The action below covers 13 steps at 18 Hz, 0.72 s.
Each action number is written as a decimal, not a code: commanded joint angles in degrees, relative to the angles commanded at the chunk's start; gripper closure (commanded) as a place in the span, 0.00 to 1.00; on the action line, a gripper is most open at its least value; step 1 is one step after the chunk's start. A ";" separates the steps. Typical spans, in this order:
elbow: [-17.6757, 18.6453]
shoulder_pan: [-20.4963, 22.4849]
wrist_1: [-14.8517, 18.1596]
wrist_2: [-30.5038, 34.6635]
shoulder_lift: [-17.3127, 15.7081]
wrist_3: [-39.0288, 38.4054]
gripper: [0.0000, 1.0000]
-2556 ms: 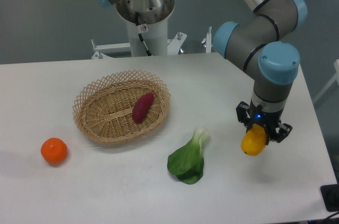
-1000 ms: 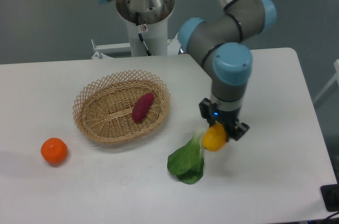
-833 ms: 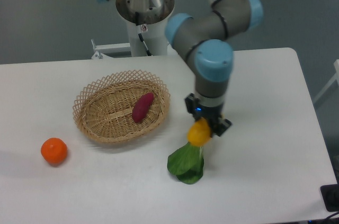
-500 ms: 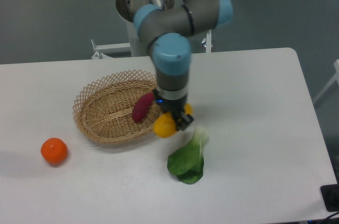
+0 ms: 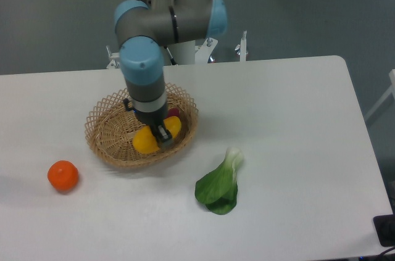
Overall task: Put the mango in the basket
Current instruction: 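Lower the mango into the basket beside the purple sweet potato and open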
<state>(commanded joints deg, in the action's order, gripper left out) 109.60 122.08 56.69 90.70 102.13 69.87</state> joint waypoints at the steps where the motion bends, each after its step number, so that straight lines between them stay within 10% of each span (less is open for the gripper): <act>1: 0.09 -0.44 0.00 0.79 0.26 -0.09 0.55; 7: 0.44 -1.32 0.00 1.50 0.35 -2.46 0.38; 11: 0.79 -1.32 0.09 1.59 0.35 -2.20 0.00; 13: 0.88 -1.32 0.35 0.98 0.00 -2.28 0.00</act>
<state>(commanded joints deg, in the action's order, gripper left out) 110.48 120.76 57.04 91.68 102.13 67.59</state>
